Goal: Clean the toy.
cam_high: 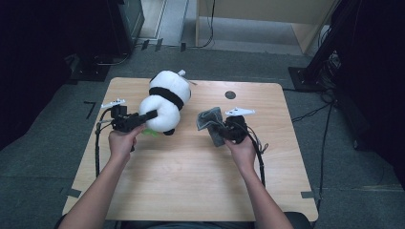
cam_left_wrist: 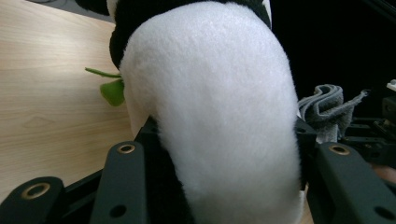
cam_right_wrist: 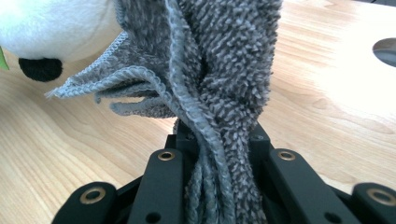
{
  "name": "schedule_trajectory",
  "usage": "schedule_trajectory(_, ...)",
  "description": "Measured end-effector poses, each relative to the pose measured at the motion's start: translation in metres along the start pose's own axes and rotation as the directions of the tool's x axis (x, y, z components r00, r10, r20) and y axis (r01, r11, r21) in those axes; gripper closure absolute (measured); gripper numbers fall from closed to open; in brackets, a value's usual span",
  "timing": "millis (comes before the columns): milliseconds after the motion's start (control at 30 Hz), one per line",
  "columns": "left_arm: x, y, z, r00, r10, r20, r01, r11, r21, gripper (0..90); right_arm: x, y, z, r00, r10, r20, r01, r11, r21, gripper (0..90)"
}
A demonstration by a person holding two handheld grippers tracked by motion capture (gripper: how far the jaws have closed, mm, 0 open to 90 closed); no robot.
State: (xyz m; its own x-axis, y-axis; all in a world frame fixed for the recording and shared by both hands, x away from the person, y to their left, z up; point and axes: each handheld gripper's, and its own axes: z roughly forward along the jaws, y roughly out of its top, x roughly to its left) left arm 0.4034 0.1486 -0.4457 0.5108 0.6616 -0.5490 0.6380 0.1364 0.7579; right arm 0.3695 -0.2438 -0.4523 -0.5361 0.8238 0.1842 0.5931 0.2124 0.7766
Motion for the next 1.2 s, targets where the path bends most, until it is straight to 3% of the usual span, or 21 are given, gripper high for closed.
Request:
schedule_trajectory(333,0.024,0.002,-0.012,0.9989,0.0,-0.047,0.0,1.0,0.0,48.9,-0.017,0.001,-0.003,0.9998,0.0,0.022,0.0,1.0,-0.002,75.0)
schedule_trajectory(433,0.03,0.002,-0.015,0.9983,-0.003,-0.058,0.003,1.0,0.001,48.9,-0.026,0.002,-0.004,0.9995,0.024,0.021,-0.024,0.9996,-0.018,74.7)
schedule_trajectory(667,0.049,0.0,-0.021,0.9958,-0.038,-0.083,0.038,0.9993,-0.005,48.7,-0.05,0.001,0.006,0.9952,0.053,0.083,-0.052,0.9986,-0.014,74.1)
schedule_trajectory(967,0.069,-0.001,-0.017,0.9901,-0.093,-0.105,0.092,0.9956,-0.016,48.4,-0.076,-0.004,0.02,0.9899,0.093,0.107,-0.096,0.9951,0.023,74.1)
schedule_trajectory(1133,0.078,0.001,-0.012,0.9889,-0.089,-0.119,0.086,0.9958,-0.033,48.1,-0.081,-0.007,0.026,0.9884,0.1,0.115,-0.105,0.9937,0.039,73.8)
schedule_trajectory(1200,0.081,0.001,-0.01,0.9887,-0.066,-0.135,0.063,0.9977,-0.026,47.4,-0.083,-0.009,0.029,0.9879,0.104,0.115,-0.11,0.9928,0.049,73.4)
